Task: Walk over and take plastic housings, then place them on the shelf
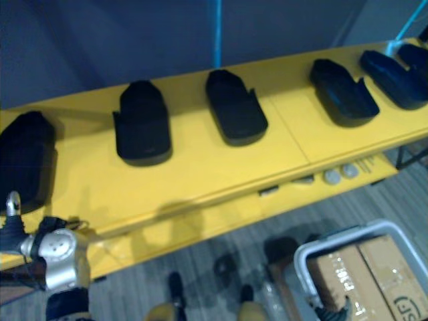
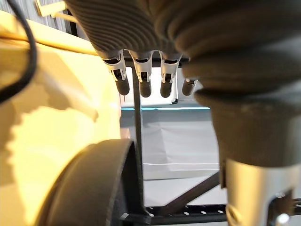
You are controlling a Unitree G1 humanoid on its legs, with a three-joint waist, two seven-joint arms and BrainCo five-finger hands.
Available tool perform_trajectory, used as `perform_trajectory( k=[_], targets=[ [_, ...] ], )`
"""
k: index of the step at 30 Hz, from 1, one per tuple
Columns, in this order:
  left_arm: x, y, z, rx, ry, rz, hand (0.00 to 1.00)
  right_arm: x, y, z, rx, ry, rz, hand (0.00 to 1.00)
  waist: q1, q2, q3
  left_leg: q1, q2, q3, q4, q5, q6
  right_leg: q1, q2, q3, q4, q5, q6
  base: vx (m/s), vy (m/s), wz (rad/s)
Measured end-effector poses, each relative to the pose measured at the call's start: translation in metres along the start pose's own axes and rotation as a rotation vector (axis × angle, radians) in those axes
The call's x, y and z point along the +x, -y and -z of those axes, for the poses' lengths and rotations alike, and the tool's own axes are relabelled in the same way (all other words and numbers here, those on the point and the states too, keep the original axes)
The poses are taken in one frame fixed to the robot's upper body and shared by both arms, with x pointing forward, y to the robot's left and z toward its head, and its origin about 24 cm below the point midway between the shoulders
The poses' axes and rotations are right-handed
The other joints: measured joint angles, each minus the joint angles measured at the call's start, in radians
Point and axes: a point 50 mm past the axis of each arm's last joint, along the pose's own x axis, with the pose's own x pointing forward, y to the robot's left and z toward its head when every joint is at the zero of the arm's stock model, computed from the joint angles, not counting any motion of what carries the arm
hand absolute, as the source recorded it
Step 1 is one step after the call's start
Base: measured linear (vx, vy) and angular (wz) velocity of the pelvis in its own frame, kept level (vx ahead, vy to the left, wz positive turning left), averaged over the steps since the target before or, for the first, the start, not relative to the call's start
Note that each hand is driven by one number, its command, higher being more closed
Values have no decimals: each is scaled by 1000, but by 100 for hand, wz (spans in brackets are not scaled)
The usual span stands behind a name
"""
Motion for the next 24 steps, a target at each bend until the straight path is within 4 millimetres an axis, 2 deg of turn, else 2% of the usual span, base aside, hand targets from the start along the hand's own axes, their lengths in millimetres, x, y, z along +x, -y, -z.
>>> perform_trajectory(
  k=[9,14,19,24],
  targets=[
    [0,4,12,1,-80,-1,0,0,-4,-5,1,17,-17,0,0,4,3,4,1,4,0,-8,-6,4,1,2,1,-1,0,31,-16,0],
    [-1,9,10,-39,-94,-4,0,2,-7,-10,10,30,-32,0,0,10,11,14,3,7,0,-12,-8,5,2,5,4,-10,-8,6,-2,-2],
    [-3,22,2,-109,-111,-3,0,6,-4,-12,-17,43,-38,0,-2,5,36,-6,7,21,0,-12,-8,-28,4,28,20,-5,0,-2,3,-9],
    [3,40,-17,-205,-89,-9,0,7,-3,-12,-20,44,-36,0,-4,-15,66,-18,7,30,1,-11,-7,-50,5,38,33,-3,2,3,4,-2]
  ],
)
